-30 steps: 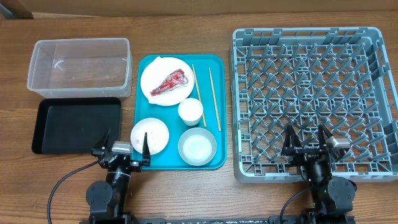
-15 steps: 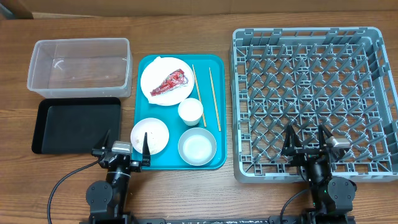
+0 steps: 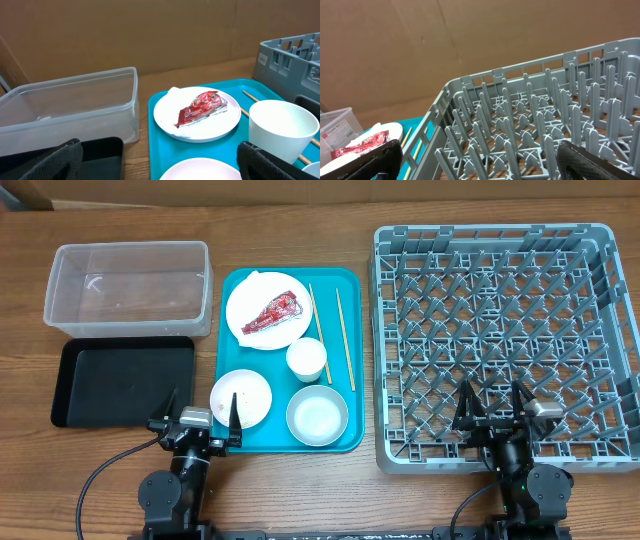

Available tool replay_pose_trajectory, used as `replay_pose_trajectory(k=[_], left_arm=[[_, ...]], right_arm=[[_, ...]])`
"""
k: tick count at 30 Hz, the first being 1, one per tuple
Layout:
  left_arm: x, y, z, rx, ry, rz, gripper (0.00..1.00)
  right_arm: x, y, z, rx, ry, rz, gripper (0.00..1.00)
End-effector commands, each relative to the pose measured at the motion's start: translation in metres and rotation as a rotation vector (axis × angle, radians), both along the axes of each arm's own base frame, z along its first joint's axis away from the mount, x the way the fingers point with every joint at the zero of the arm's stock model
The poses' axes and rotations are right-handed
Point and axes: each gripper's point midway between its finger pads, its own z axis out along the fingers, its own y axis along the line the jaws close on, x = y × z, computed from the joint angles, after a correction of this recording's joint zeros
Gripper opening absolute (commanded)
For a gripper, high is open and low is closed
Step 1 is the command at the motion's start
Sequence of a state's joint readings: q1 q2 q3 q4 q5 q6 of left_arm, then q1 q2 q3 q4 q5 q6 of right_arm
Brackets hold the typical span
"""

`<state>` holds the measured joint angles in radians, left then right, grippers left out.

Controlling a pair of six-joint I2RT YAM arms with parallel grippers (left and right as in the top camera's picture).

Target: Sort waste into correct bins and load items into the dishwasher

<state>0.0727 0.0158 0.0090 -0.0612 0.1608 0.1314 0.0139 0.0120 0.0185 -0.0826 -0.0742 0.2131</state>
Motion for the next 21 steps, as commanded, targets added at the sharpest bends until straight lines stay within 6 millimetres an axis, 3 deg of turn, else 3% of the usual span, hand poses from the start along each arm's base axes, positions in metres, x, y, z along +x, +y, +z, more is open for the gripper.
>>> replay_pose_trajectory(k=[1, 21], left_arm=[[0.0004, 0.0027, -0.0034, 0.01, 0.009, 0.012, 1.0], [0.0005, 0.0029, -0.0027, 0.011, 0.006, 0.014, 1.0]], right_arm=[[0.0002, -0.001, -0.002, -0.001, -0.003, -0.005, 1.0], [0.0006, -0.0041, 0.004, -0.001, -0.027, -0.023, 1.0]])
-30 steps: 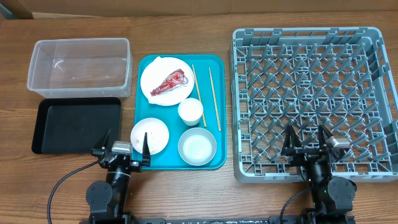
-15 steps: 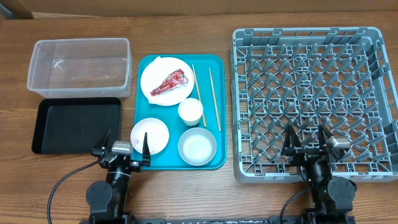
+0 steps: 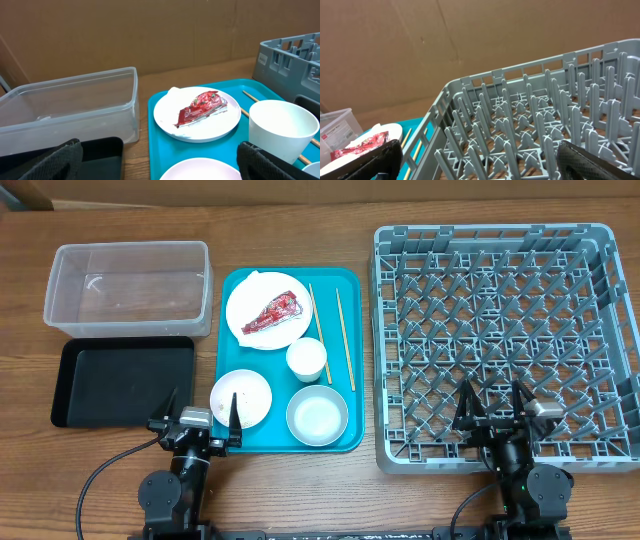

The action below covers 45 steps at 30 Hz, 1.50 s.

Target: Sort waste into correct bins and load items into the dishwasher

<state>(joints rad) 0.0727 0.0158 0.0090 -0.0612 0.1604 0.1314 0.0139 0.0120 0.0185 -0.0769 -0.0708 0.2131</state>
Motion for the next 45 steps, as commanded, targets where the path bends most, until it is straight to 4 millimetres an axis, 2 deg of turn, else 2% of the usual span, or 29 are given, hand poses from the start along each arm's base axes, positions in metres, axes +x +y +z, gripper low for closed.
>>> replay_pose_trajectory(k=[1, 5, 8, 19, 21, 23, 25, 29, 36, 40, 45], left_arm=[[0.001, 0.004, -0.001, 0.012, -0.001, 0.018, 1.0], [0.001, 0.006, -0.005, 0.017, 0.013, 0.029, 1.0], [0.001, 0.021, -0.006, 0.036, 0.022, 0.116, 1.0], [0.001, 0.017, -0.007, -0.007, 0.023, 0.096, 1.0], [0.002, 0.015, 0.004, -0.041, -0.02, 0.089, 1.0], [0.002, 0.015, 0.02, -0.146, -0.076, 0.09, 1.0], [0.001, 0.012, 0.035, -0.213, -0.125, 0.067, 1.0], [-0.004, 0.004, 0.061, -0.211, -0.17, 0.019, 1.0], [-0.013, 0.004, 0.114, -0.207, -0.182, 0.019, 1.0], [0.0, -0.002, 0.138, -0.209, -0.127, -0.014, 1.0], [0.037, -0.008, 0.164, -0.221, 0.008, -0.056, 1.0]], right_arm=[[0.0, -0.004, 0.007, -0.001, -0.039, -0.02, 1.0], [0.0, -0.004, 0.007, -0.001, -0.038, -0.02, 1.0], [0.001, -0.006, 0.005, -0.001, -0.033, -0.031, 1.0], [0.0, -0.001, -0.001, -0.001, -0.006, -0.005, 1.0], [-0.001, 0.008, -0.001, 0.0, -0.007, 0.046, 1.0], [-0.002, 0.014, 0.002, 0.0, -0.016, 0.082, 1.0], [-0.004, 0.018, 0.013, -0.003, -0.041, 0.106, 1.0], [-0.009, 0.019, 0.041, -0.008, -0.099, 0.111, 1.0], [-0.021, 0.021, 0.089, -0.064, -0.16, 0.125, 1.0], [-0.023, 0.022, 0.108, -0.101, -0.129, 0.126, 1.0], [-0.014, 0.022, 0.127, -0.137, -0.043, 0.131, 1.0]])
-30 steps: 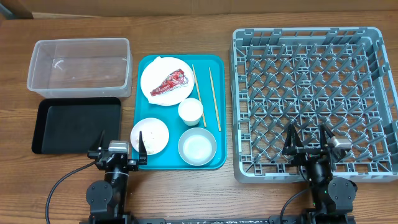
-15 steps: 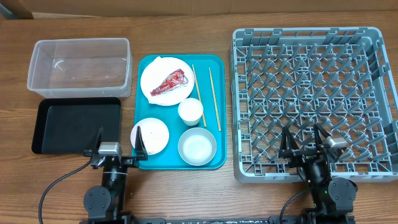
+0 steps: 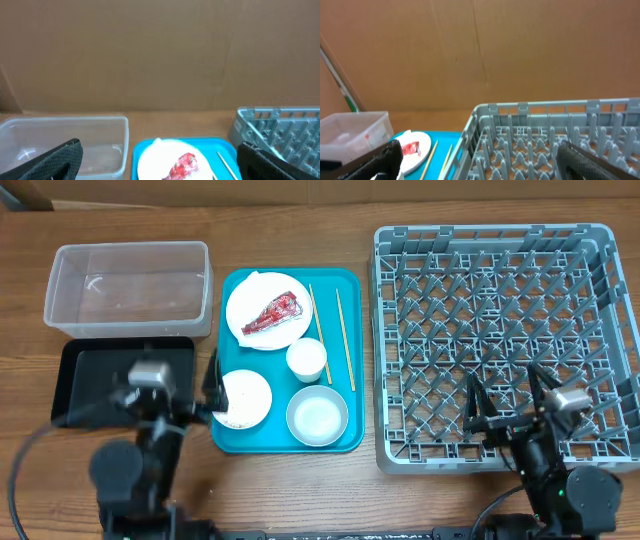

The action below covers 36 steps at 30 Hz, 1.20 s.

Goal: Sort waste into correct bins and load items into the dishwasher
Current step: 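Reach the left gripper to the red wrapper on the white plate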

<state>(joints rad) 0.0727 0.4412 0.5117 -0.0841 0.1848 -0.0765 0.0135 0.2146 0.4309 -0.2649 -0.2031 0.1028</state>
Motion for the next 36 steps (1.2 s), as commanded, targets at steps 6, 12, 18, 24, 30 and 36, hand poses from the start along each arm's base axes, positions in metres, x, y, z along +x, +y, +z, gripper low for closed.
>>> replay_pose_trajectory(k=[6, 12, 18, 24, 30, 36], left_arm=[[0.058, -0.011, 0.052, 0.024, 0.197, -0.099, 1.0], [0.101, -0.008, 0.067, 0.003, 0.434, -0.109, 1.0], [0.14, -0.039, 0.051, 0.105, 0.663, -0.232, 1.0], [0.157, -0.07, -0.01, 0.102, 0.812, -0.425, 1.0], [0.16, -0.086, -0.121, 0.471, 1.093, -0.477, 0.95], [0.171, -0.096, -0.2, 0.69, 1.234, -0.461, 0.82]], right_arm=[[0.021, 0.0, 0.027, -0.031, 0.152, 0.0, 1.0], [0.045, 0.0, 0.028, -0.033, 0.379, 0.003, 1.0], [0.072, 0.0, 0.016, -0.034, 0.62, 0.007, 1.0], [0.087, 0.004, -0.036, 0.002, 0.826, 0.016, 1.0], [0.093, 0.006, -0.071, 0.005, 0.96, 0.026, 1.0], [0.09, 0.005, -0.074, 0.004, 0.981, 0.025, 1.0]])
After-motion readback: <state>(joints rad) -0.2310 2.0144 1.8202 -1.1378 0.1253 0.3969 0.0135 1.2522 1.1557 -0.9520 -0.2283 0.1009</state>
